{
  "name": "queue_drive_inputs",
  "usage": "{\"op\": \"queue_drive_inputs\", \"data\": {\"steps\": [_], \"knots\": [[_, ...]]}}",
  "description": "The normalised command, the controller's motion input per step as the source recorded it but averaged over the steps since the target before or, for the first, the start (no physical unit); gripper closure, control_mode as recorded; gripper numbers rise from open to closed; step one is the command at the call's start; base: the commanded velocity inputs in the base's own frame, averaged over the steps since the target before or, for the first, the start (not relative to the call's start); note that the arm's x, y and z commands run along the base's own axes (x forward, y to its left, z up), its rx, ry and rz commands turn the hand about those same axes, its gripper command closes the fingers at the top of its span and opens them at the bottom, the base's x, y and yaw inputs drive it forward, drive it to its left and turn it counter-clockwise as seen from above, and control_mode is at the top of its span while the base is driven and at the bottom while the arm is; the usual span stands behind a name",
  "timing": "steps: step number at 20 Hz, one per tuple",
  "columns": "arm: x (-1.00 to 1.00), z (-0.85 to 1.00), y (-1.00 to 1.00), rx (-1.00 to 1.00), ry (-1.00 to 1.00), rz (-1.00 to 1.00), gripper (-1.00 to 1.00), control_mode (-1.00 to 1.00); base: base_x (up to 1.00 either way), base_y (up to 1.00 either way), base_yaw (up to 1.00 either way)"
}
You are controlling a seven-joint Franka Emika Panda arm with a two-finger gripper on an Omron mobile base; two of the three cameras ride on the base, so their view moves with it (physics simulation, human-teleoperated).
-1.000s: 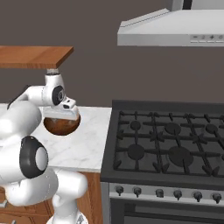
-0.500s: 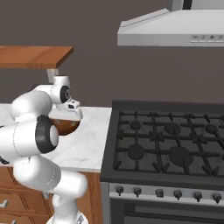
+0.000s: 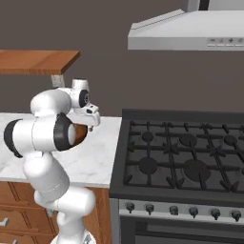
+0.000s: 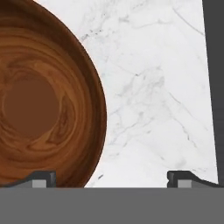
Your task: Pick the cup and bowl from the counter and place them on the counter next to the sink.
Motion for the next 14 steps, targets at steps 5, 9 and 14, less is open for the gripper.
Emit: {"op": "queue_drive_inputs", "data": {"steps": [5,9,14], "knots": [[0.37,-0.35,-0.15,0.08,0.00,-0.12,-1.00,-1.00,0.00,0.00,0.00],[0.22,-0.27,0.00,0.08,-0.02,-0.18,-1.00,-1.00,0.00,0.00,0.00],[0.05,0.00,0.00,0.07,-0.02,-0.15,-1.00,-1.00,0.00,0.00,0.00]]}}
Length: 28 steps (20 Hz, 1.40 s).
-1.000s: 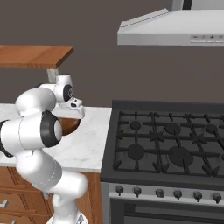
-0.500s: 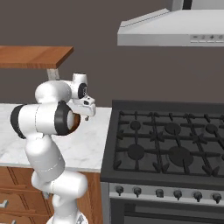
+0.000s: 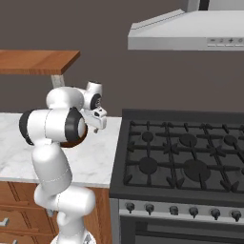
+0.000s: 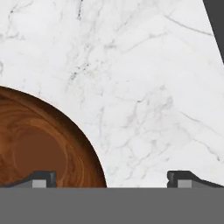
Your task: Pick the cup and bowl from the counter and place them on the counter next to the sink.
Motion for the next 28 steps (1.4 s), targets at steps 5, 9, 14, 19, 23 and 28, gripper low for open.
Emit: {"op": "queue_drive_inputs", "data": {"steps": [5,9,14,19,23,28], "knots": [[0.00,0.00,0.00,0.06,-0.20,-0.10,-1.00,-1.00,0.00,0.00,0.00],[0.00,-0.05,0.00,0.05,-0.24,-0.05,-1.00,-1.00,0.00,0.00,0.00],[0.00,-0.02,0.00,0.00,-0.03,0.00,-1.00,-1.00,0.00,0.00,0.00],[0.00,-0.09,0.00,0.00,0.01,0.03,-1.00,-1.00,0.00,0.00,0.00],[0.01,-0.30,0.08,0.00,0.02,0.05,-1.00,-1.00,0.00,0.00,0.00],[0.09,-0.36,0.19,0.00,0.00,0.04,-1.00,-1.00,0.00,0.00,0.00]]}}
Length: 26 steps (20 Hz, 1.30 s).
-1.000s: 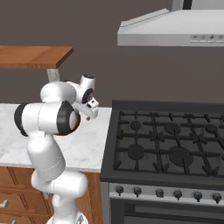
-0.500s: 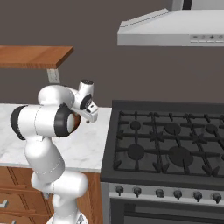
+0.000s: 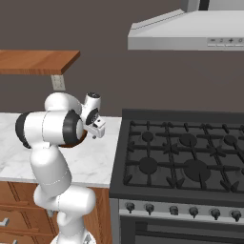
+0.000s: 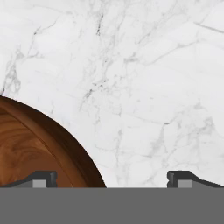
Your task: Pick the cup and bowl from the counter and place them on the counter next to the sink.
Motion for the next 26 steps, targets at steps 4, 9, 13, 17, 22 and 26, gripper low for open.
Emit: {"op": "queue_drive_inputs", "data": {"steps": [4,9,13,17,22,26], "knots": [[0.05,-0.06,0.18,0.00,0.00,0.01,-1.00,-1.00,0.00,0.00,0.00],[0.02,0.00,0.11,0.00,0.00,0.00,-1.00,-1.00,0.00,0.00,0.00],[0.00,-0.11,0.03,0.00,0.01,0.00,-1.00,-1.00,0.00,0.00,0.00],[-0.01,-0.29,0.00,0.00,0.04,0.02,-1.00,-1.00,0.00,0.00,0.00],[-0.12,-0.30,-0.02,0.00,0.01,0.01,-1.00,-1.00,0.00,0.00,0.00],[-0.14,-0.21,0.00,0.00,0.00,0.02,-1.00,-1.00,0.00,0.00,0.00]]}}
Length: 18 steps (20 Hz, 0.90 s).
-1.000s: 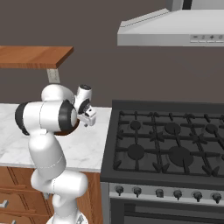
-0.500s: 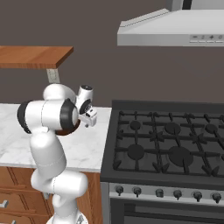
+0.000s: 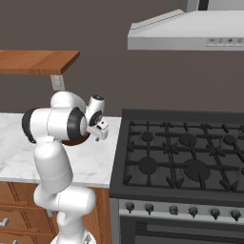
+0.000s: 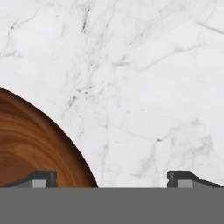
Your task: Pick the cup and bowl from the counter and place them on the counter next to the sink.
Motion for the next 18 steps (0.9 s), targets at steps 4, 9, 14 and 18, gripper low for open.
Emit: {"op": "queue_drive_inputs", "data": {"steps": [4,9,14,18], "knots": [[-0.32,-0.01,-0.01,0.00,0.00,0.01,-1.00,-1.00,0.00,0.00,0.00],[-0.04,0.00,-0.03,0.00,0.00,0.00,1.00,-1.00,0.00,0.00,0.00],[0.00,0.00,0.00,0.00,0.00,0.00,1.00,-1.00,0.00,0.00,0.00],[-0.01,0.09,0.01,-0.02,0.00,0.00,1.00,-1.00,0.00,0.00,0.00]]}}
